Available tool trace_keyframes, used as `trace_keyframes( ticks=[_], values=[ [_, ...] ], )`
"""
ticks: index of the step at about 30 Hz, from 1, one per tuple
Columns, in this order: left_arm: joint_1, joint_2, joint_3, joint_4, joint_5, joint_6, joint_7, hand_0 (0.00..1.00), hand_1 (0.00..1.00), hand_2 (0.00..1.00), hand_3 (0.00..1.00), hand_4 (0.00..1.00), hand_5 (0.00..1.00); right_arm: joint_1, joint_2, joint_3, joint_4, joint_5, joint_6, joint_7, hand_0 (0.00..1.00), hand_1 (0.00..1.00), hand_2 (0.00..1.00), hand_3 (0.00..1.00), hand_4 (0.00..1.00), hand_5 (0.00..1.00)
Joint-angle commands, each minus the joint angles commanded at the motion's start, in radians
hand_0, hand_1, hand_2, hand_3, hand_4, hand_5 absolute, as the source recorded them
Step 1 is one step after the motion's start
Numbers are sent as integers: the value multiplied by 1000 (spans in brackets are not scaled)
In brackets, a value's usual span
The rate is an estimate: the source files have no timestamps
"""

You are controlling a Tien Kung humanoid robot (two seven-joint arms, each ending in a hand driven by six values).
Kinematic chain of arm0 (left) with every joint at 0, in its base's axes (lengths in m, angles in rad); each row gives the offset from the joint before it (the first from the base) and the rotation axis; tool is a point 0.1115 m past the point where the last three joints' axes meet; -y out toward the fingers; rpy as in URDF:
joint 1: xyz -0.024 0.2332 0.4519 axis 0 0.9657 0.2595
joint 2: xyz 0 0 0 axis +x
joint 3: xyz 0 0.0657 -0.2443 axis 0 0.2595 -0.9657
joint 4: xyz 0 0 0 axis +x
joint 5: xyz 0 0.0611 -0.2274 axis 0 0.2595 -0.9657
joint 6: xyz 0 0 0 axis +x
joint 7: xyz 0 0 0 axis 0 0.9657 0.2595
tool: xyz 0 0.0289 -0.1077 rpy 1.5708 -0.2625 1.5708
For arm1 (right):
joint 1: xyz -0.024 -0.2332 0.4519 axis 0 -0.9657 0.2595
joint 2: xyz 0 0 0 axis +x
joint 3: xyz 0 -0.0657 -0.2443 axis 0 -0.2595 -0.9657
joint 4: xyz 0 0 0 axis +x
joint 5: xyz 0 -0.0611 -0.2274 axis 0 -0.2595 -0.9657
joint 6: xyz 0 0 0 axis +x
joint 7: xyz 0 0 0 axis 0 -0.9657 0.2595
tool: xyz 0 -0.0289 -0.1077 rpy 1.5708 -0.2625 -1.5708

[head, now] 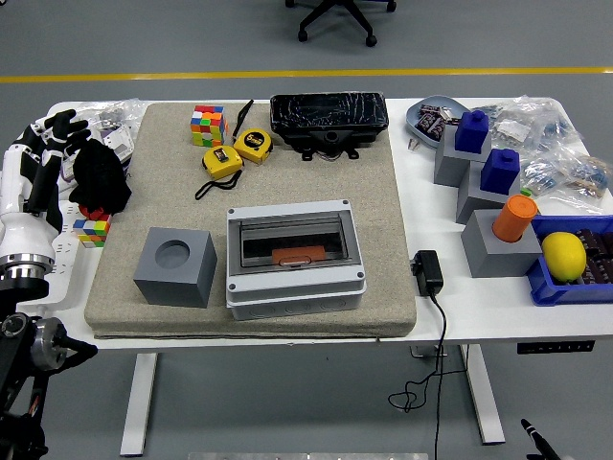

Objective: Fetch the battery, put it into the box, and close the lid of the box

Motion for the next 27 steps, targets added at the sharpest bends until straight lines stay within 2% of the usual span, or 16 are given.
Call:
trace_keyframes(
  ticks=[13, 14, 25, 26, 27],
  values=[
    [3, -3, 0, -3, 12, 6, 2, 715, 669, 636, 652, 998, 690, 3, 2, -5, 0, 7, 1, 2, 932, 792, 739, 780, 998, 998],
    [3, -3, -1, -2, 15, 7, 2, 715, 668, 634, 649, 998, 652, 1, 1, 0, 0, 1, 1, 0, 930, 792, 739, 780, 998, 998],
    [-4, -6, -6, -1, 39, 16, -15, 712, 679, 635, 611, 998, 624, 4, 2, 3, 0, 1, 0, 0, 934, 792, 738, 780, 998, 998],
    [-5, -6, -6, -1, 40, 16, -15, 721, 724, 658, 610, 998, 636, 4, 3, 1, 0, 2, 0, 0, 934, 792, 738, 779, 998, 998],
    [-5, -6, -6, 0, 40, 18, -16, 721, 724, 658, 610, 998, 636, 5, 3, 1, 0, 2, 0, 0, 934, 792, 738, 779, 998, 998]
  ],
)
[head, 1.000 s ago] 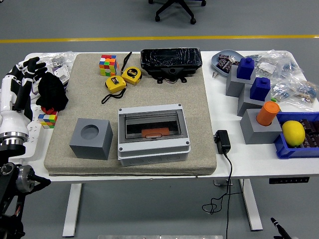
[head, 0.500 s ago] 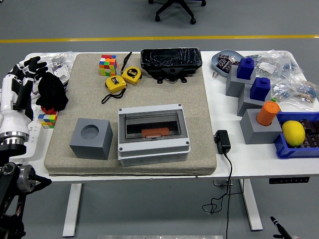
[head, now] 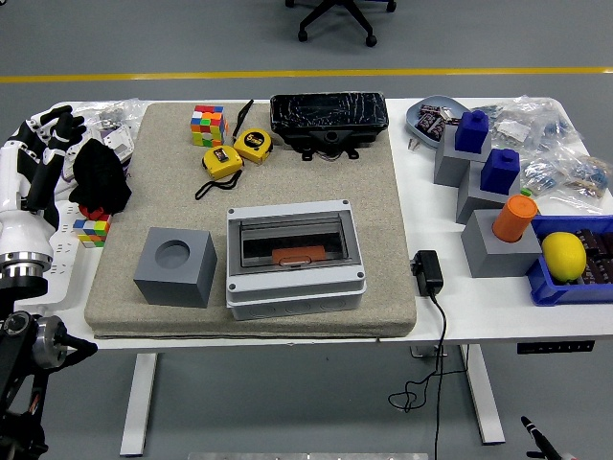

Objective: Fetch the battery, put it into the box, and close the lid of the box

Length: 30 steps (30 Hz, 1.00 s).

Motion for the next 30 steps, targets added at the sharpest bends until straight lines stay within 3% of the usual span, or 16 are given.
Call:
trace_keyframes(
  ticks=[4, 5, 10, 11, 30],
  values=[
    [1, 1, 1, 2, 3, 4, 1, 721, 724, 658, 610, 998, 636, 0, -2, 2, 0, -4, 0, -1, 934, 792, 738, 779, 998, 998],
    [2, 1, 2, 2, 5, 4, 1, 779, 793, 705, 607, 998, 634, -1, -2, 3, 0, -5, 0, -2, 935, 792, 738, 779, 998, 998],
    [1, 4, 2, 3, 18, 1, 2, 779, 793, 705, 607, 998, 634, 0, -5, 1, 0, -4, 0, -2, 935, 792, 738, 779, 998, 998],
    [0, 4, 2, 3, 18, 0, 2, 860, 897, 765, 615, 998, 644, 1, -7, 0, 0, -4, 0, -3, 935, 793, 738, 779, 998, 998],
    [8, 3, 2, 3, -4, -13, 3, 837, 862, 754, 628, 998, 628, -7, 0, 5, 0, -11, 1, -2, 937, 793, 738, 779, 998, 998]
  ],
)
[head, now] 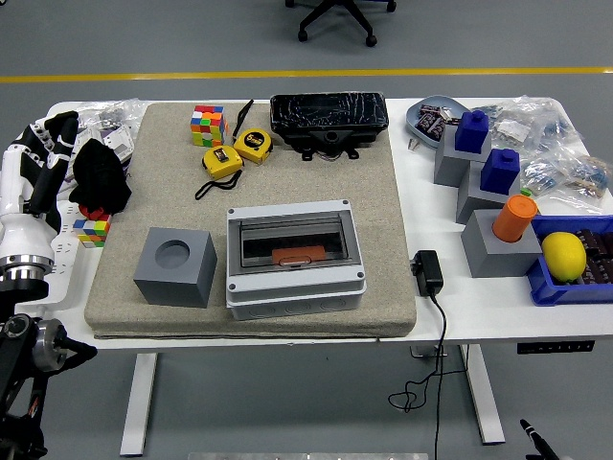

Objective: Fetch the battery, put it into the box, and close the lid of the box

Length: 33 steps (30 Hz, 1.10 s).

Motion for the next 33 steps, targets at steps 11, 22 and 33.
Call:
trace_keyframes(
  ticks=[11, 22, 33],
  values=[
    [-2, -1, -2, 2, 0, -2, -2, 837, 864, 762, 646, 998, 625, 0, 2, 5, 0, -1, -1, 0, 937, 794, 738, 779, 998, 998],
    [-4, -2, -1, 2, -11, -9, -3, 811, 846, 754, 687, 998, 623, 3, 1, 6, 0, 0, 0, 0, 938, 794, 738, 779, 998, 998],
    [-4, 1, 7, 1, -11, -11, 0, 774, 803, 719, 697, 998, 634, 3, -2, 3, 0, 0, 0, -1, 938, 795, 738, 779, 998, 998]
  ],
)
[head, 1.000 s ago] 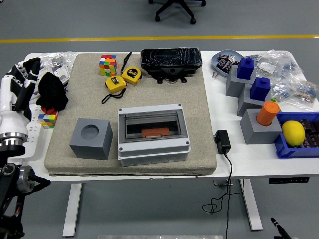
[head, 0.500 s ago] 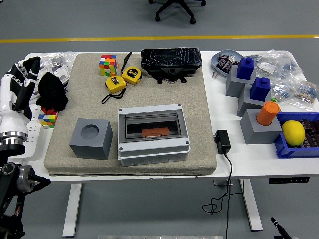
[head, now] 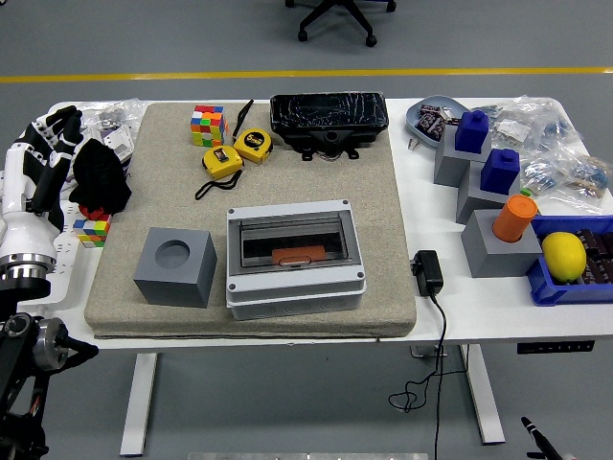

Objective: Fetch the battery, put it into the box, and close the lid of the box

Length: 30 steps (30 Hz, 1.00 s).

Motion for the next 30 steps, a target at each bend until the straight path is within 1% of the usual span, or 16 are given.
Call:
trace_keyframes(
  ticks=[1, 2, 13, 14, 26, 27, 30],
  values=[
    [0, 0, 0, 0, 0, 0, 0, 774, 803, 719, 697, 998, 634, 0, 0, 0, 0, 0, 0, 0, 938, 795, 738, 779, 998, 998],
    [0, 1, 1, 0, 0, 0, 0, 770, 782, 701, 683, 998, 634, 0, -1, 0, 0, 0, 0, 0, 938, 794, 738, 780, 998, 998],
    [-1, 4, 5, 1, -1, -1, 10, 768, 780, 701, 685, 998, 631, 1, -1, -6, 0, 5, 0, -1, 939, 794, 738, 779, 998, 998],
    [0, 4, 5, 1, -2, -1, 10, 733, 754, 700, 702, 998, 633, 0, -1, -5, 0, 4, 0, -1, 938, 795, 738, 779, 998, 998],
    [-2, 5, 6, -1, -7, -3, 10, 717, 739, 695, 701, 998, 633, 1, -3, -6, 0, 5, 1, -1, 938, 795, 738, 779, 998, 998],
    [-2, 5, 6, -1, -7, -3, 11, 706, 726, 683, 684, 998, 635, 1, -3, -6, 0, 5, 0, -1, 937, 795, 737, 780, 998, 998],
    [-3, 5, 6, -2, -7, -3, 11, 706, 726, 683, 684, 998, 635, 1, -3, -5, 0, 5, 0, -1, 937, 795, 737, 780, 998, 998]
  ],
)
